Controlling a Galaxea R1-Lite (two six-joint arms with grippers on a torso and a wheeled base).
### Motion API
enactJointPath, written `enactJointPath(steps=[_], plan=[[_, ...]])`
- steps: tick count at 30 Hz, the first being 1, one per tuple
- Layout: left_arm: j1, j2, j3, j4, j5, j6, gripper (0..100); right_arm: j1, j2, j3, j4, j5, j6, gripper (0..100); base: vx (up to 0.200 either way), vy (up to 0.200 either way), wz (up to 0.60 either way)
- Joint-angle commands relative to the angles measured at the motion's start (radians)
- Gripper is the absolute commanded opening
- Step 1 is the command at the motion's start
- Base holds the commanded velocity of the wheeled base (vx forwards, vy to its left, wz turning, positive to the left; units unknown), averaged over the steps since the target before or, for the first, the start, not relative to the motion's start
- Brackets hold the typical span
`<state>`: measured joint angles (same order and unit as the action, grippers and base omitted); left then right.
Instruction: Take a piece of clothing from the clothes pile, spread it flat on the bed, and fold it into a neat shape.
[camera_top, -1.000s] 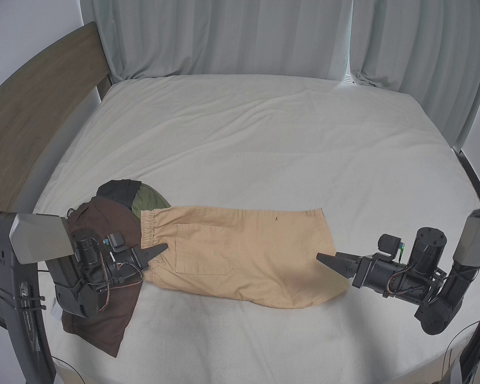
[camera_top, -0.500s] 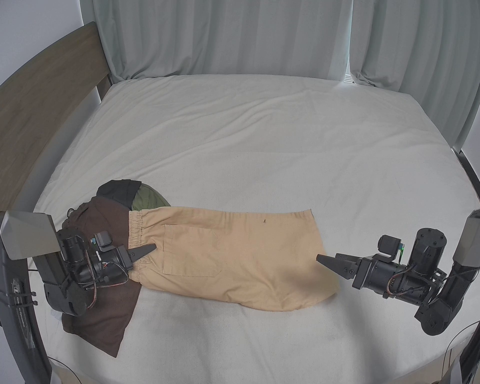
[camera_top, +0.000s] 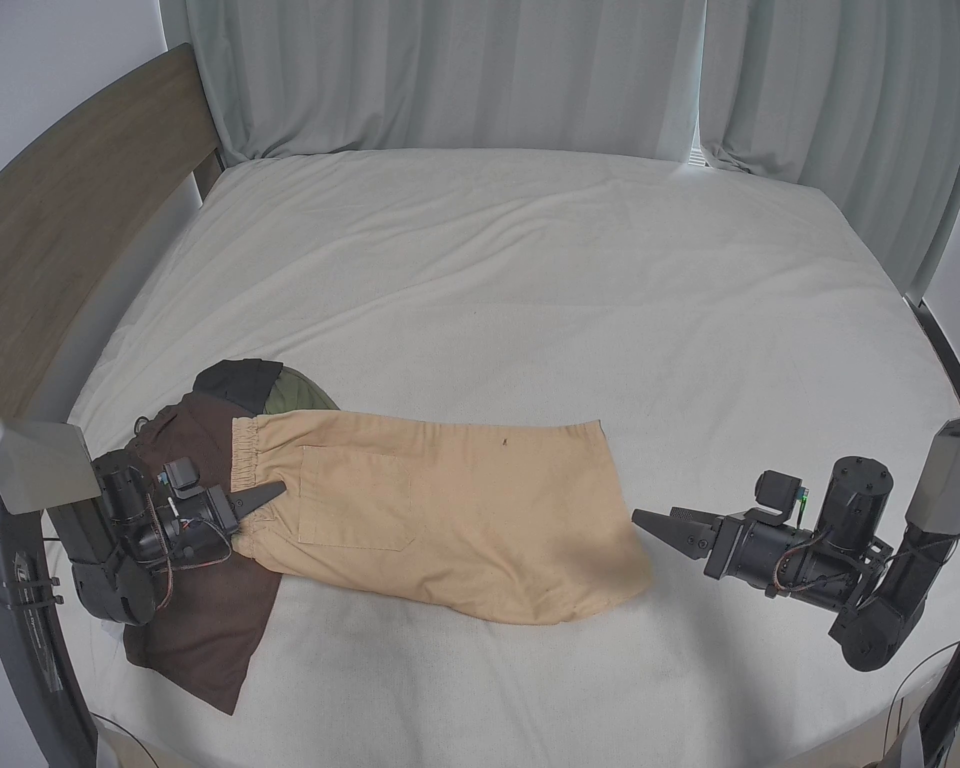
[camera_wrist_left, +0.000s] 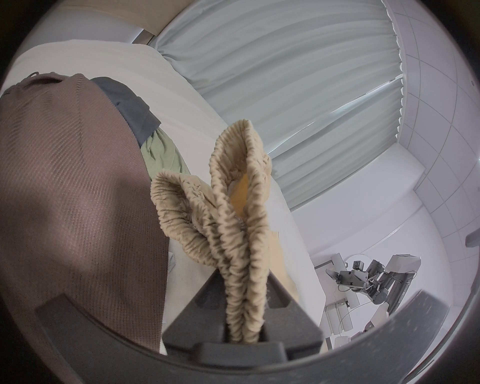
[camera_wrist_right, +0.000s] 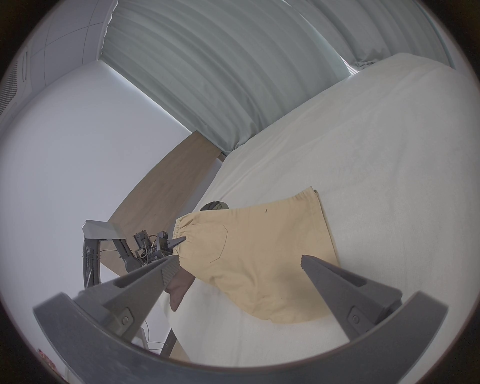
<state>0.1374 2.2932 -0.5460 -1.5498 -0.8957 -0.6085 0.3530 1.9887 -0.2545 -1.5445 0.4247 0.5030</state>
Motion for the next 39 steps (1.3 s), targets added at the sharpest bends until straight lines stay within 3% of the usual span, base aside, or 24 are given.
enactJointPath(steps=[1, 7, 13, 39], plan=[[-0.006, -0.012, 0.001, -0.001, 0.003, 0.000, 0, 0.001, 0.009, 0.000, 0.000, 0.000, 0.000, 100, 0.000, 0.000, 0.00], [-0.055, -0.043, 0.003, -0.001, 0.031, -0.017, 0, 0.000, 0.022, 0.000, 0.000, 0.000, -0.026, 100, 0.000, 0.000, 0.00], [-0.147, -0.083, 0.009, -0.001, 0.156, -0.045, 0, 0.000, 0.021, 0.000, -0.002, 0.000, -0.026, 100, 0.000, 0.000, 0.00], [-0.276, -0.100, 0.003, -0.001, 0.187, -0.040, 0, 0.008, 0.016, 0.003, 0.000, -0.001, -0.029, 100, 0.000, 0.000, 0.00]])
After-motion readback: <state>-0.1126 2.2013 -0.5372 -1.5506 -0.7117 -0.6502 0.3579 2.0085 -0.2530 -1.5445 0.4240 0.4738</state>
